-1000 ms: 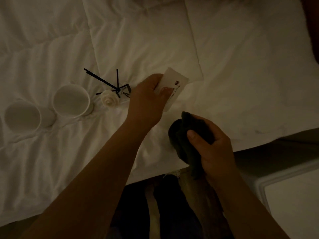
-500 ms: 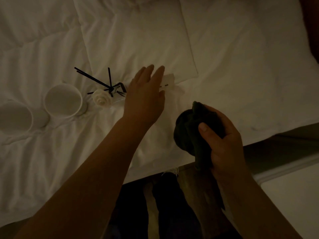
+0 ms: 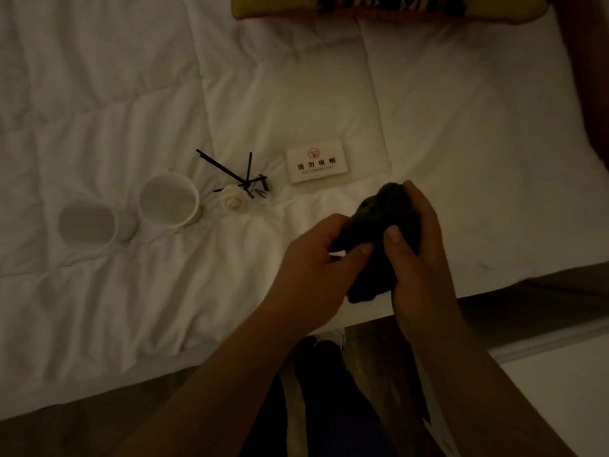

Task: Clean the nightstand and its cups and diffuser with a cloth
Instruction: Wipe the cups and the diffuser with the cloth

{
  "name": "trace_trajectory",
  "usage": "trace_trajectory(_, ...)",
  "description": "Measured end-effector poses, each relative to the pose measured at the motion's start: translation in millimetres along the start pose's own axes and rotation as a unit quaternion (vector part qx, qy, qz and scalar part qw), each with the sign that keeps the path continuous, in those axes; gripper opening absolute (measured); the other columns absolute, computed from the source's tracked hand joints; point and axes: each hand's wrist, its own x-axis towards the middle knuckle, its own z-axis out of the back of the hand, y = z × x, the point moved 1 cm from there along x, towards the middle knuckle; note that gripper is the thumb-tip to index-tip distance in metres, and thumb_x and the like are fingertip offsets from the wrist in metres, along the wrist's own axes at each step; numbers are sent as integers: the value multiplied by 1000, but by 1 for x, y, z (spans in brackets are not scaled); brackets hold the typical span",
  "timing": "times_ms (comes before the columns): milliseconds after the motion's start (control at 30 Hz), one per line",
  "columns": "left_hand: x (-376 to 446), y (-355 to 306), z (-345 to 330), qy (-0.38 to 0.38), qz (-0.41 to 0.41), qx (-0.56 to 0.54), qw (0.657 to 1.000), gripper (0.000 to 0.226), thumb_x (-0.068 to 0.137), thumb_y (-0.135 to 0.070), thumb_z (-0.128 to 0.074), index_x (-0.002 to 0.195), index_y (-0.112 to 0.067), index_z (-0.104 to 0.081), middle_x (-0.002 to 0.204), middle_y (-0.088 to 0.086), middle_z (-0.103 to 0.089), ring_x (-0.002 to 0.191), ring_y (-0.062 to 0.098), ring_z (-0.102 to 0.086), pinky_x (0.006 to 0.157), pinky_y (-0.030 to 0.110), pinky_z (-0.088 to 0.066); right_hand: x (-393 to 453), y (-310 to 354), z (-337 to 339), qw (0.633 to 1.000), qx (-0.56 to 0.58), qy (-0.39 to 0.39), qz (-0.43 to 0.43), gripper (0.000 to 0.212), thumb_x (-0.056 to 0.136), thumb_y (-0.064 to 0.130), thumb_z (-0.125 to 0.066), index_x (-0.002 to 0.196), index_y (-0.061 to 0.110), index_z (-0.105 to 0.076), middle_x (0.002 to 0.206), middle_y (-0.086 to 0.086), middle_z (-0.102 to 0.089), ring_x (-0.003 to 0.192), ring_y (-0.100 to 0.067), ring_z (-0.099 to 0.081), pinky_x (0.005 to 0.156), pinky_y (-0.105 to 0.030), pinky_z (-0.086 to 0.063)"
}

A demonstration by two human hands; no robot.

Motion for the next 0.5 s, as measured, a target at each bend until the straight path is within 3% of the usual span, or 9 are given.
trace_trajectory(100, -13, -18, 21, -10, -10, -1, 1000, 12, 90, -22, -61, 95, -32, -64, 87, -8, -70, 79, 8, -69, 69, 25, -58, -5, 25, -4, 993, -104, 57, 13, 57, 77, 46, -63, 128, 57, -40, 137, 8, -48, 122, 2, -50, 93, -15, -47)
trace_trajectory(167, -27, -38, 36, -3, -18, -27, 999, 12, 89, -22, -60, 96, -31, -64, 87, -3, -72, 79, 14, -71, 67, 26, -58, -7, 49, -7, 982, -164, 89, 18, 46, 76, 49, -70, 116, 52, -49, 129, 5, -51, 111, 8, -52, 88, -10, -47)
trace_trajectory(267, -50, -69, 62, 2, -15, -78, 997, 15, 90, -18, -58, 100, -27, -65, 89, 2, -73, 79, 22, -73, 65, 30, -58, -8, 93, -19, 949, -271, 157, 27, 38, 67, 58, -72, 96, 46, -51, 134, 4, -38, 116, -1, -48, 92, -12, -43)
trace_trajectory(333, -68, -91, 82, -7, -20, -88, 996, 17, 87, -23, -57, 99, -31, -66, 91, 0, -72, 80, 21, -72, 65, 31, -57, -11, 126, -29, 917, -331, 212, 60, 32, 65, 54, -71, 89, 43, -53, 145, 12, -32, 135, -10, -32, 107, -25, -31)
trace_trajectory(400, -92, -114, 104, -11, -20, -110, 994, 18, 87, -25, -55, 97, -33, -67, 89, -1, -71, 77, 21, -70, 62, 29, -55, -18, 163, -45, 895, -345, 268, 85, 30, 68, 53, -74, 87, 41, -55, 143, 23, -40, 143, -6, -23, 113, -37, -22)
trace_trajectory(467, -116, -133, 124, -11, -22, -153, 988, 16, 88, -25, -54, 97, -28, -67, 87, 3, -70, 72, 23, -68, 59, 30, -54, -26, 196, -65, 900, -268, 342, 47, 39, 65, 49, -80, 95, 39, -58, 127, 23, -58, 132, -4, -45, 105, -34, -39)
trace_trajectory(500, -135, -144, 136, -23, -28, -179, 983, 16, 89, -24, -54, 98, -24, -67, 87, 6, -69, 72, 23, -67, 58, 31, -53, -34, 213, -80, 895, -219, 388, 6, 48, 63, 42, -82, 105, 40, -59, 120, 15, -65, 120, -9, -57, 97, -33, -49)
